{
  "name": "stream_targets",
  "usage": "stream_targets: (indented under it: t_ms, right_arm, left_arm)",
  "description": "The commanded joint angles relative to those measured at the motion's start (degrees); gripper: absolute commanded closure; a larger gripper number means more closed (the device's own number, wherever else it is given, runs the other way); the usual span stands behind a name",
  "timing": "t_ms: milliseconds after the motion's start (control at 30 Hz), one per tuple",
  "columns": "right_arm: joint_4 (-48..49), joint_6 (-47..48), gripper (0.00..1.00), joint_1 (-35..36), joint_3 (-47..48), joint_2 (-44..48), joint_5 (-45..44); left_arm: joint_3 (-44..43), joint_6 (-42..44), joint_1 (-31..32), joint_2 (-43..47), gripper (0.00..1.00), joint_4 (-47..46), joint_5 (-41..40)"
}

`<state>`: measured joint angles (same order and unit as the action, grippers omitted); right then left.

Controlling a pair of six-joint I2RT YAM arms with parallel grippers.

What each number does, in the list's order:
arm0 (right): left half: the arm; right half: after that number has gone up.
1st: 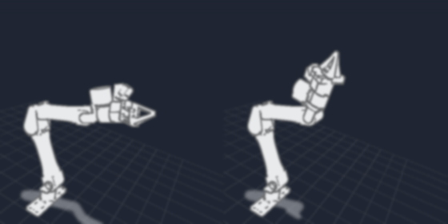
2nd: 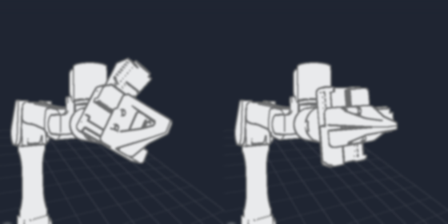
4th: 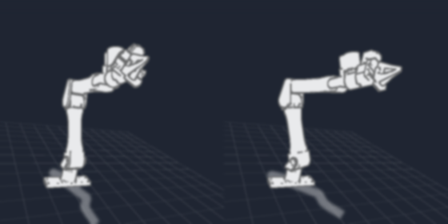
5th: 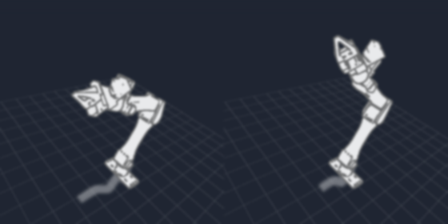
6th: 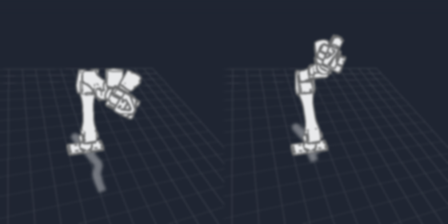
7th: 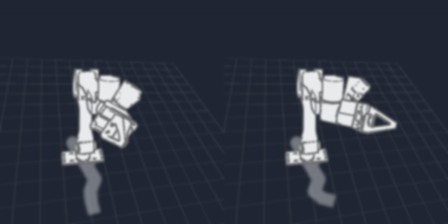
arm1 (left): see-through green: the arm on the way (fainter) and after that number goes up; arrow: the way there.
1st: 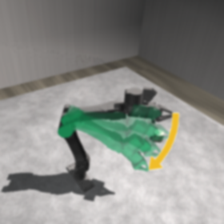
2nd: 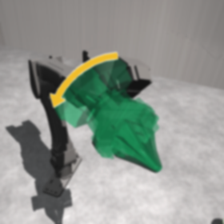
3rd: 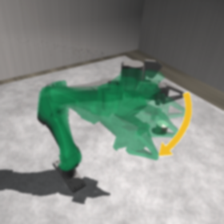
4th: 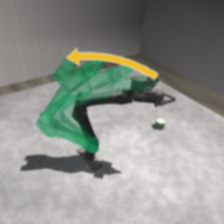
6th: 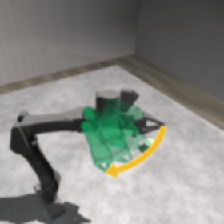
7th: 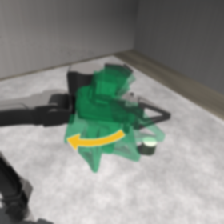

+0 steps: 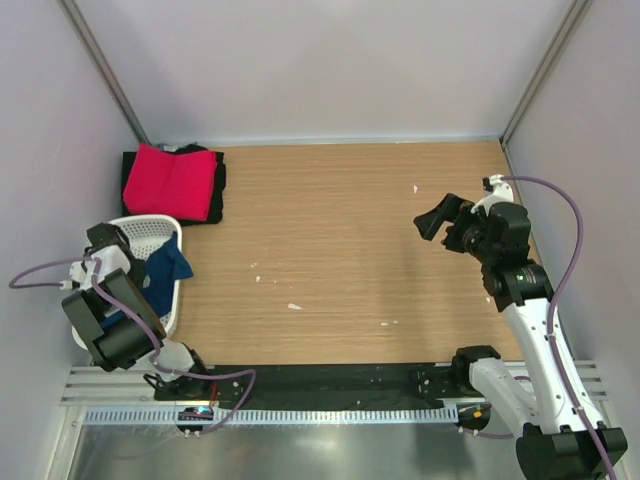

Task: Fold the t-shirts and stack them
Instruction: Grab the tshirt from the pile, then move the tshirt to the center of the board

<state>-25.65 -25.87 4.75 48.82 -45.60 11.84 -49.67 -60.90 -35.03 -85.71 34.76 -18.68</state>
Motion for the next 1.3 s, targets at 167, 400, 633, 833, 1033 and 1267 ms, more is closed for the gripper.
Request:
stream_targets:
  t_ms: [167,400,633,833,1033,1267]
  right_arm:
    - [1.4,0.5,0.00,0.0,1.5,-0.4,-0.9]
    - [1.2,-0.1,0.00,0.0,2.2,-0.5,-1.0]
    - [-1.2,-0.4,0.00,0.0,3.3,-0.1,-3.0]
    - [-7.3,-1.0,0.00,0.0,7.2,1.6,-11.5]
    - [-14.2,-2.3,0.00,0.0,14.5,4.2,-20.6]
    - [-17.5,-2.4,0.00,0.0,17.0,6.3,-23.7]
  left_arm:
    - [-0.4,-1.0,-1.1,0.7,0.79,-2.2,0.3]
    - [-6.5,6.2,1.4,11.4,1.00,2.9,4.7]
    - [-16.5,13.9,13.0,28.4,1.00,6.9,5.4]
    - [-28.4,18.8,28.1,29.3,1.00,7.5,17.3]
    - [-41.7,23.1,55.2,24.7,1.00,7.8,15.6]
    - [-48.5,27.9,87.4,12.6,1.00,7.4,-1.9]
